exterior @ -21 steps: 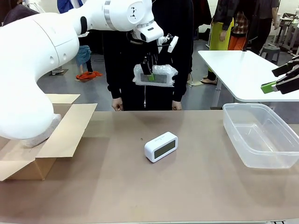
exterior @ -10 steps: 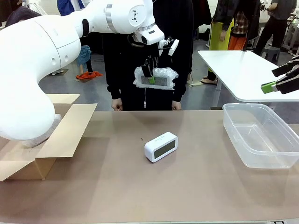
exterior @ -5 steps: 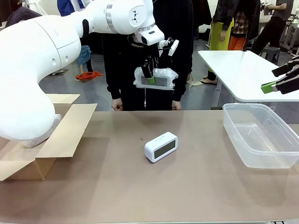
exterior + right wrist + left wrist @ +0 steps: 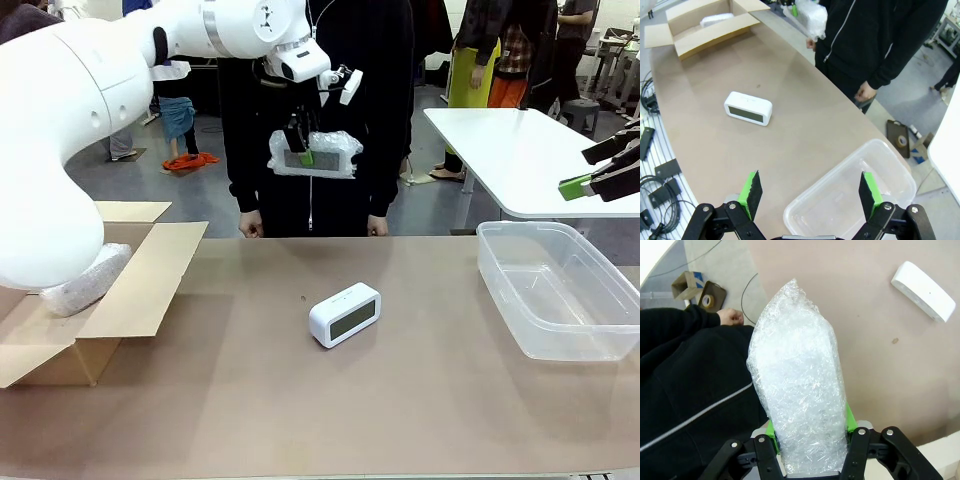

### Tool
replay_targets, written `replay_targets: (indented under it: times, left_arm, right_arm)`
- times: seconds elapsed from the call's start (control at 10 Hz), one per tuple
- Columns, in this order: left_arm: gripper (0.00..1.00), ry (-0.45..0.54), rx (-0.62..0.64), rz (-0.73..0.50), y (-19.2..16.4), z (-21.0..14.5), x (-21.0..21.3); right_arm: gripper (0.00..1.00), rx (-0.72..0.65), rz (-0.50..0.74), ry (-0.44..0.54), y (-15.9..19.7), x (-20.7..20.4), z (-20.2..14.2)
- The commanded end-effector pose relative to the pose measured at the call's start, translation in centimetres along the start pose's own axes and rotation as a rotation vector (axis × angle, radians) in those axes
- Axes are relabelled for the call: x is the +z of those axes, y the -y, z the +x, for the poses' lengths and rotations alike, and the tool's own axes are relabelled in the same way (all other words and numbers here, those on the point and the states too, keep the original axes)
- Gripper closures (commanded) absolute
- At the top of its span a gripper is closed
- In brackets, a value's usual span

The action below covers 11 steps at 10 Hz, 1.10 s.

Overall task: Separate and place wrapped and unwrapped clocks.
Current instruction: If the picked Digital clock is wrapped, place it in the Package Box ; if not, place it in the Organizing box.

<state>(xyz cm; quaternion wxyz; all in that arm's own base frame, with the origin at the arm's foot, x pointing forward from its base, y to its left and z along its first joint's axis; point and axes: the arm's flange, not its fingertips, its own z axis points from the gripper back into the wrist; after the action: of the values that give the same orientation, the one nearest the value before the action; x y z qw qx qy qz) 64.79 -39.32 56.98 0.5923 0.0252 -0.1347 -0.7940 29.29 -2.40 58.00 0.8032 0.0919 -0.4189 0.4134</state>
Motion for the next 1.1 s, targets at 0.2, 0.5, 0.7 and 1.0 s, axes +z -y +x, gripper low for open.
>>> replay_targets:
  times: [0.2, 0.5, 0.7, 1.0]
  left_arm:
    - [0.47, -0.028, -0.02, -0.067, 6.1, -2.1, 1.8]
    - [0.47, -0.045, 0.07, 0.018, 8.4, -4.5, 1.9]
    - [0.47, -0.042, 0.122, 0.092, 10.3, -6.8, 1.6]
    - [0.47, -0.027, 0.191, 0.125, 13.2, -10.2, 1.5]
  right_arm:
    - [0.0, -0.008, 0.017, 0.01, 0.1, -0.2, -0.1]
    - [0.0, -0.008, 0.017, 0.01, 0.1, -0.2, -0.1]
    - [0.0, -0.008, 0.017, 0.01, 0.1, -0.2, -0.1]
    - [0.0, -0.008, 0.017, 0.01, 0.1, -0.2, -0.1]
